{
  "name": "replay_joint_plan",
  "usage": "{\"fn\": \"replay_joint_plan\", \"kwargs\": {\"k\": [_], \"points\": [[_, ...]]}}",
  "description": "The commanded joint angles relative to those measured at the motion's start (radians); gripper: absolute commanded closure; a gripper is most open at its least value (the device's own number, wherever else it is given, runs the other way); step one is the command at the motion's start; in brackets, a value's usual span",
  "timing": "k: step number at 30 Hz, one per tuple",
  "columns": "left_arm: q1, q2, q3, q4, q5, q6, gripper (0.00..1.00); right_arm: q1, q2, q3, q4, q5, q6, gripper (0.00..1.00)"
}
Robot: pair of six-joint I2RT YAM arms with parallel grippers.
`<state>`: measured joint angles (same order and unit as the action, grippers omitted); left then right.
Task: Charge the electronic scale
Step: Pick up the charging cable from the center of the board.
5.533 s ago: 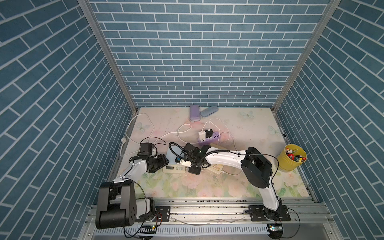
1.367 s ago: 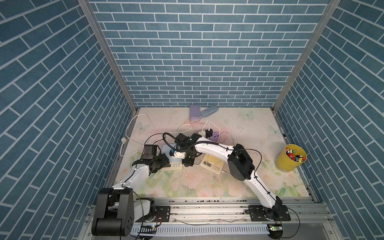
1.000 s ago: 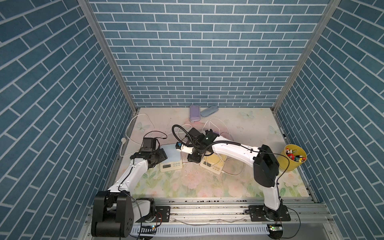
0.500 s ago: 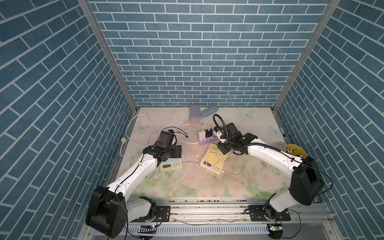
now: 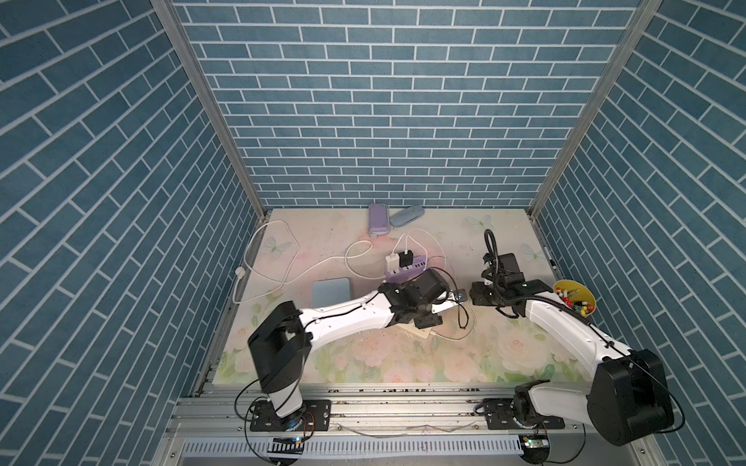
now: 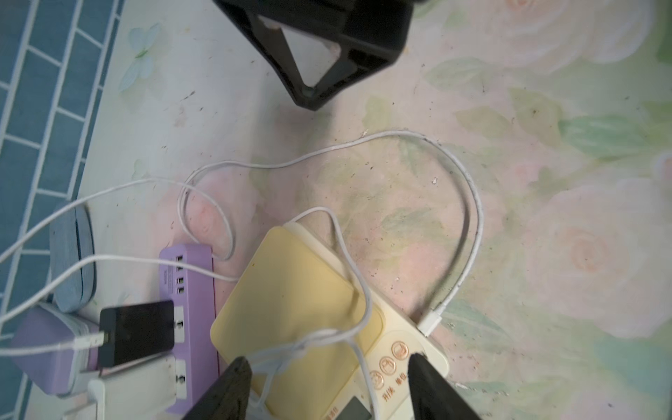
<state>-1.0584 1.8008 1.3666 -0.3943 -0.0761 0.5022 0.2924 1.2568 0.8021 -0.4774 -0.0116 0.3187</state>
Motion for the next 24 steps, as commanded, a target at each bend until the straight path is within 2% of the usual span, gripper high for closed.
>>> {"fn": "replay_joint_plan", "kwargs": {"k": [1, 7, 11, 13, 14, 16, 20, 22, 24], "points": [[-0.014, 0.122, 0.1, -0.093, -0.084, 0.15, 0.3, -0.028, -0.044, -0.022, 0.012, -0.056, 0.055, 0.44], [-0.013, 0.266, 0.255, -0.193, -0.148, 0.22, 0.33, -0.048, -0.057, -0.049, 0.012, -0.071, 0.047, 0.45], [-0.013, 0.263, 0.259, -0.224, -0.128, 0.257, 0.33, -0.053, -0.055, -0.055, 0.016, -0.067, 0.038, 0.46], [-0.015, 0.284, 0.273, -0.245, -0.153, 0.279, 0.35, -0.053, -0.046, -0.05, 0.019, -0.071, 0.036, 0.46], [-0.016, 0.303, 0.288, -0.258, -0.183, 0.284, 0.38, -0.053, -0.042, -0.045, 0.021, -0.071, 0.034, 0.46], [-0.016, 0.332, 0.321, -0.283, -0.223, 0.285, 0.52, -0.053, -0.033, -0.031, 0.016, -0.071, 0.028, 0.47], [-0.023, 0.32, 0.346, -0.301, -0.245, 0.307, 0.91, -0.053, -0.049, 0.0, -0.016, -0.112, 0.017, 0.49], [-0.017, 0.281, 0.321, -0.267, -0.232, 0.31, 0.99, -0.053, -0.062, -0.002, -0.007, -0.1, 0.013, 0.5], [-0.012, 0.241, 0.302, -0.232, -0.219, 0.291, 1.0, -0.053, -0.06, -0.001, 0.0, -0.094, 0.01, 0.5]]}}
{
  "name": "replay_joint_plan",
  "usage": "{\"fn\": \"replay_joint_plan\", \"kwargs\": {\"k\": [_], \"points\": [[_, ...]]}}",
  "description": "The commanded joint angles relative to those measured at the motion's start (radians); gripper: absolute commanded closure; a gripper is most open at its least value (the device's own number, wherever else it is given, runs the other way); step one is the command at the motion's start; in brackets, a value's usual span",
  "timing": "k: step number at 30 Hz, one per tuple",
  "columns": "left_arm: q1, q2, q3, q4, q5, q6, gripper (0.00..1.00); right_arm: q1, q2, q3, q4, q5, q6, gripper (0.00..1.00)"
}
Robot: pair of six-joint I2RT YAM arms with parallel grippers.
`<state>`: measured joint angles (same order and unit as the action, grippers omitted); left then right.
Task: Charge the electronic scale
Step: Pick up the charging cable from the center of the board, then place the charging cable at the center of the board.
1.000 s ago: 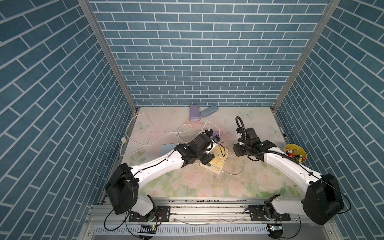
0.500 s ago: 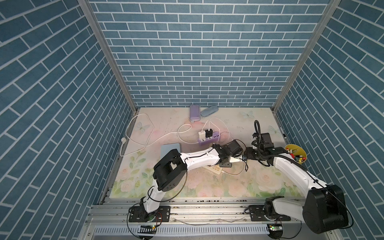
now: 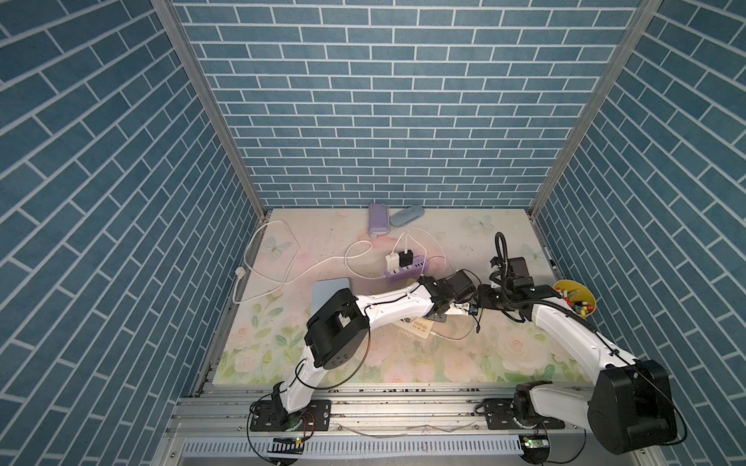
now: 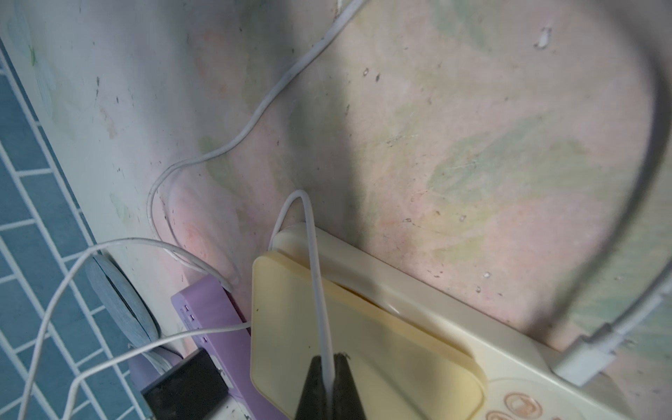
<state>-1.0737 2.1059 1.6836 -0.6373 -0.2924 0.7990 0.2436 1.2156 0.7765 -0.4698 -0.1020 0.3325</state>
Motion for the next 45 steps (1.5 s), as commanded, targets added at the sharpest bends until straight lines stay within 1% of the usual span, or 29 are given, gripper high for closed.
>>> {"fn": "replay_joint_plan", "kwargs": {"k": [1, 7, 11, 18, 22, 25, 30, 32, 33, 35, 36, 37, 38, 39, 42, 44, 45], "points": [[0.006, -0.082, -0.021, 0.025, -0.002, -0.025, 1.0, -0.005, -0.017, 0.027, -0.005, -0.004, -0.004, 0.51], [0.063, -0.202, -0.1, 0.12, 0.003, -0.186, 1.0, -0.003, -0.01, 0.017, 0.016, -0.031, 0.008, 0.53], [0.119, -0.312, -0.22, 0.188, 0.054, -0.286, 1.0, -0.004, -0.008, 0.002, 0.029, -0.044, 0.012, 0.53], [0.198, -0.467, -0.455, 0.264, 0.074, -0.408, 1.0, -0.003, -0.018, -0.017, 0.046, -0.067, 0.025, 0.54], [0.263, -0.549, -0.579, 0.303, 0.091, -0.508, 1.0, -0.002, -0.034, -0.017, 0.035, -0.06, 0.023, 0.54], [0.314, -0.608, -0.66, 0.332, 0.069, -0.592, 1.0, -0.002, -0.04, -0.018, 0.034, -0.057, 0.023, 0.54], [0.41, -0.656, -0.743, 0.352, 0.07, -0.725, 1.0, -0.003, -0.029, -0.016, 0.035, -0.056, 0.026, 0.54], [0.428, -0.655, -0.759, 0.354, 0.064, -0.749, 1.0, -0.003, -0.025, -0.013, 0.036, -0.058, 0.026, 0.54], [0.434, -0.65, -0.763, 0.353, 0.058, -0.757, 0.98, -0.002, -0.028, -0.011, 0.036, -0.057, 0.026, 0.53], [0.443, -0.632, -0.763, 0.347, 0.039, -0.776, 0.91, -0.003, -0.034, -0.011, 0.035, -0.048, 0.023, 0.53], [0.45, -0.624, -0.763, 0.346, 0.038, -0.782, 0.81, -0.003, -0.041, -0.01, 0.032, -0.038, 0.019, 0.52], [0.453, -0.62, -0.762, 0.347, 0.036, -0.786, 0.66, -0.003, -0.05, -0.006, 0.027, -0.022, 0.015, 0.51], [0.456, -0.618, -0.759, 0.346, 0.034, -0.788, 0.56, -0.002, -0.06, -0.005, 0.021, -0.005, 0.009, 0.49], [0.457, -0.618, -0.754, 0.341, 0.03, -0.794, 0.48, -0.003, -0.074, -0.003, 0.015, 0.02, 0.0, 0.46], [0.464, -0.641, -0.726, 0.323, 0.063, -0.783, 0.31, -0.003, -0.128, 0.0, -0.001, 0.148, -0.021, 0.39], [0.47, -0.678, -0.709, 0.317, 0.116, -0.765, 0.14, -0.004, -0.165, -0.009, 0.008, 0.242, -0.035, 0.31], [0.476, -0.701, -0.7, 0.318, 0.149, -0.759, 0.01, -0.005, -0.184, -0.019, 0.022, 0.299, -0.042, 0.25]]}}
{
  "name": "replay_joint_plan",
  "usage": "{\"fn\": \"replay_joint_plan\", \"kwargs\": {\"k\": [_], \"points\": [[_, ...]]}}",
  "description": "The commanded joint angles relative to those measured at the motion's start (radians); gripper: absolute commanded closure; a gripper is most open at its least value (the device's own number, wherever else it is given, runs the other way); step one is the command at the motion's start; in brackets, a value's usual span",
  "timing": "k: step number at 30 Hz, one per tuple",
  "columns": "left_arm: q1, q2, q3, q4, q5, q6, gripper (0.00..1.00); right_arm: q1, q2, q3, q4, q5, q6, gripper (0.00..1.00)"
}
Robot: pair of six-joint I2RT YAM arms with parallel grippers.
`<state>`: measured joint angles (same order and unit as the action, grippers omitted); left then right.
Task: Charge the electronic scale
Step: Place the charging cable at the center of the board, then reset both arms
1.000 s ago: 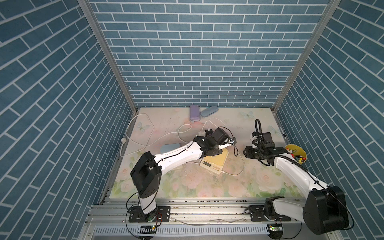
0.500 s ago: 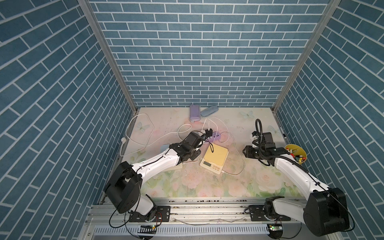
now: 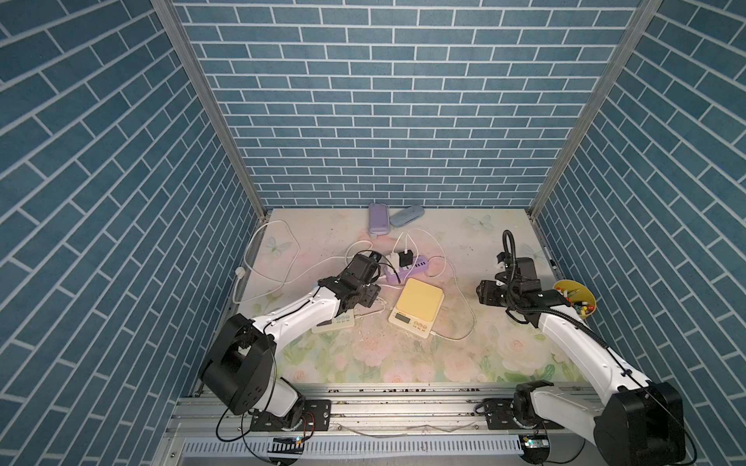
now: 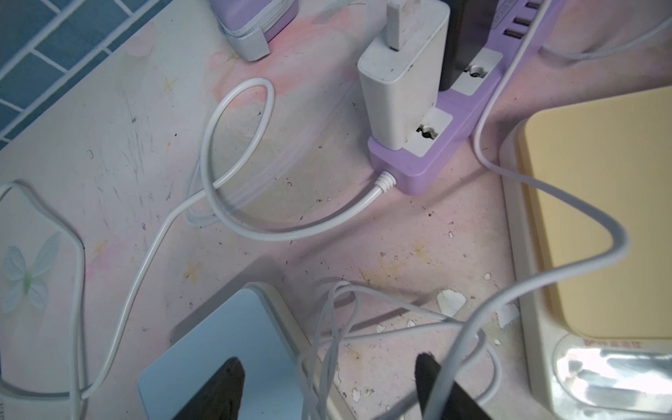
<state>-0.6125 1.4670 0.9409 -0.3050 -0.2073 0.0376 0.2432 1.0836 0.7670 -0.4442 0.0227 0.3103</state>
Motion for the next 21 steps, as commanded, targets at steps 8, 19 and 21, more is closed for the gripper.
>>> {"fn": "replay_joint_plan", "kwargs": {"k": [8, 19, 21], "points": [[0.127, -0.168, 0.084, -0.013, 0.336, 0.01, 0.0, -0.033, -0.09, -0.146, 0.307, 0.412, -0.055, 0.01], [0.421, -0.198, -0.053, 0.17, 0.162, -0.165, 0.0, -0.136, 0.068, -0.337, 0.78, 0.446, -0.191, 0.01], [0.459, -0.18, -0.114, 0.26, 0.111, -0.159, 0.0, -0.173, 0.104, -0.358, 0.852, 0.392, -0.214, 0.01]]}}
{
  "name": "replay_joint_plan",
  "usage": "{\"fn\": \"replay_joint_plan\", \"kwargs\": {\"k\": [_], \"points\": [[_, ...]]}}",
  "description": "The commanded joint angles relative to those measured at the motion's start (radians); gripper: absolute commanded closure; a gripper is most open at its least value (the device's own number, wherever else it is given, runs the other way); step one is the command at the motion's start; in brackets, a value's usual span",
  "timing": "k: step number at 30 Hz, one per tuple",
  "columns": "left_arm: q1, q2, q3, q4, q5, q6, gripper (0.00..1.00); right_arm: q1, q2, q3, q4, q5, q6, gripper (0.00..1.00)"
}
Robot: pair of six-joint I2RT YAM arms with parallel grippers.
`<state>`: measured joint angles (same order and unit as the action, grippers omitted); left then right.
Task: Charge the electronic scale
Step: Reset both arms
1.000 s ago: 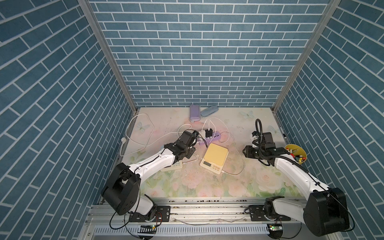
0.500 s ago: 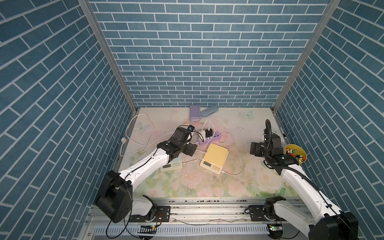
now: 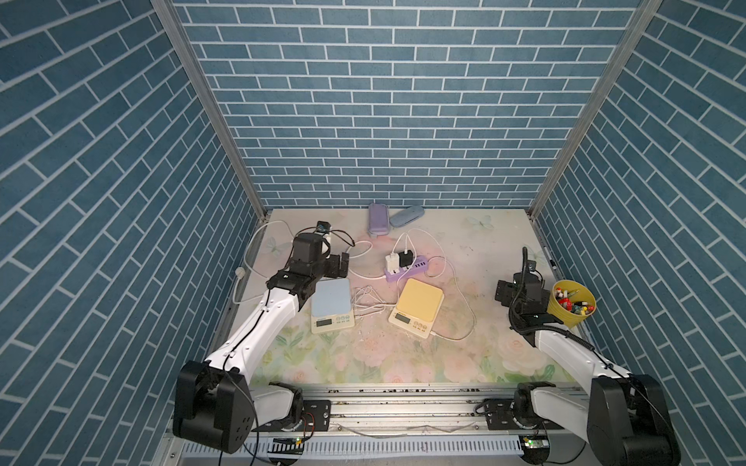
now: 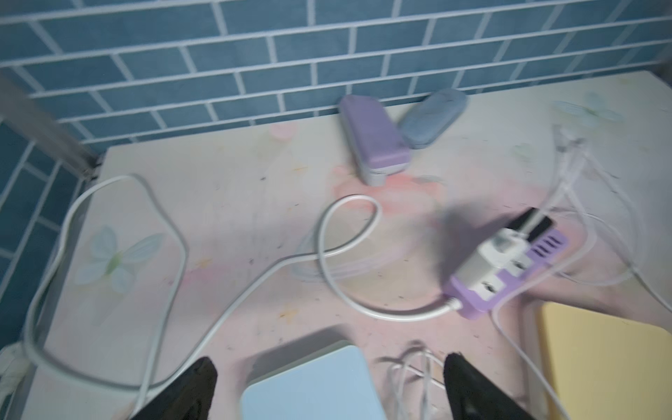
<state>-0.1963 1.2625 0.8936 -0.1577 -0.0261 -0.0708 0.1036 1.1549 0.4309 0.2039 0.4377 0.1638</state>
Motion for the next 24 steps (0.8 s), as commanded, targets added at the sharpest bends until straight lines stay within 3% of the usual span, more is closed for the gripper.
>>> {"fn": "replay_joint_plan", "kwargs": {"k": [1, 5, 10, 12, 13, 16, 18, 24], "points": [[0.049, 0.039, -0.096, 0.159, -0.114, -0.022, 0.0, -0.051, 0.053, -0.024, 0.228, -0.062, -0.07, 0.02], [0.061, 0.083, -0.192, 0.325, -0.245, 0.096, 0.0, -0.094, 0.141, -0.063, 0.424, -0.175, -0.079, 0.01], [0.107, 0.081, -0.403, 0.686, -0.175, 0.152, 0.0, -0.136, 0.246, -0.066, 0.584, -0.252, -0.066, 0.01], [0.131, 0.097, -0.434, 0.739, -0.138, 0.137, 0.01, -0.143, 0.317, -0.069, 0.65, -0.277, -0.064, 0.01], [0.139, 0.119, -0.464, 0.811, -0.114, 0.138, 0.0, -0.144, 0.371, -0.076, 0.723, -0.307, -0.077, 0.01], [0.14, 0.254, -0.526, 1.044, -0.053, 0.167, 0.0, -0.145, 0.374, -0.056, 0.676, -0.37, -0.107, 0.01], [0.14, 0.236, -0.474, 0.916, -0.04, 0.166, 0.0, -0.143, 0.374, -0.027, 0.617, -0.363, -0.103, 0.01], [0.176, 0.239, -0.469, 0.899, 0.006, 0.143, 0.0, -0.143, 0.372, -0.03, 0.619, -0.362, -0.102, 0.01]]}}
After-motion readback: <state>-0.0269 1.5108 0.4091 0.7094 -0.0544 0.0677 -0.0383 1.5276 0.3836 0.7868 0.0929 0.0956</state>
